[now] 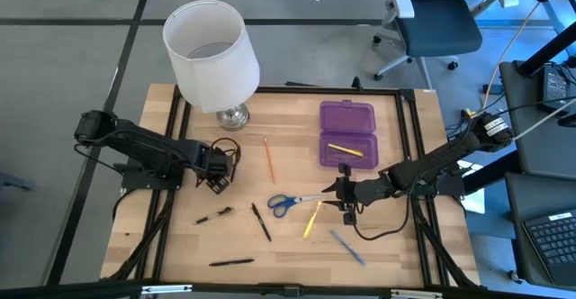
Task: Pick & place school supplies into a supply box
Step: Put the left pencil into the purple supply box
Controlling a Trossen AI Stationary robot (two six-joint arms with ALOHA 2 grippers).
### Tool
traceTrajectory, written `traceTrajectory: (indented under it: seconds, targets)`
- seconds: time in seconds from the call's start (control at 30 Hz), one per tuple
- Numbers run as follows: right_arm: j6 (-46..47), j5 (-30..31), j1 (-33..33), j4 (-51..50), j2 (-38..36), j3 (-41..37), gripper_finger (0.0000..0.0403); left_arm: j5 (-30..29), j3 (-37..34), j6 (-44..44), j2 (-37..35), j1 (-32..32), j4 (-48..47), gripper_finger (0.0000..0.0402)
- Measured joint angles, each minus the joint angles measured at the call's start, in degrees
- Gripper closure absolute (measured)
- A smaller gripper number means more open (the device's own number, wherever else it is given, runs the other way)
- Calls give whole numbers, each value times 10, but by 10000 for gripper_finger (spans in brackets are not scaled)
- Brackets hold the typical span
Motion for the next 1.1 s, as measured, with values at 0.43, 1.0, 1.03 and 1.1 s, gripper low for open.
traceTrajectory:
  seconds: [0.43, 1.0, 1.03, 1.1]
  targets:
    - [2, 0, 0, -26, 0, 0, 251, 24, 0, -25, 4, 0, 5, 310]
    - [4, -1, 0, -43, 0, 0, 251, 27, 10, 31, 7, 0, 7, 390]
    - [4, -1, 0, -46, 0, 0, 251, 26, 15, 37, 7, 0, 6, 391]
    - [4, 0, 0, -50, 0, 0, 251, 25, 26, 49, 9, 0, 3, 392]
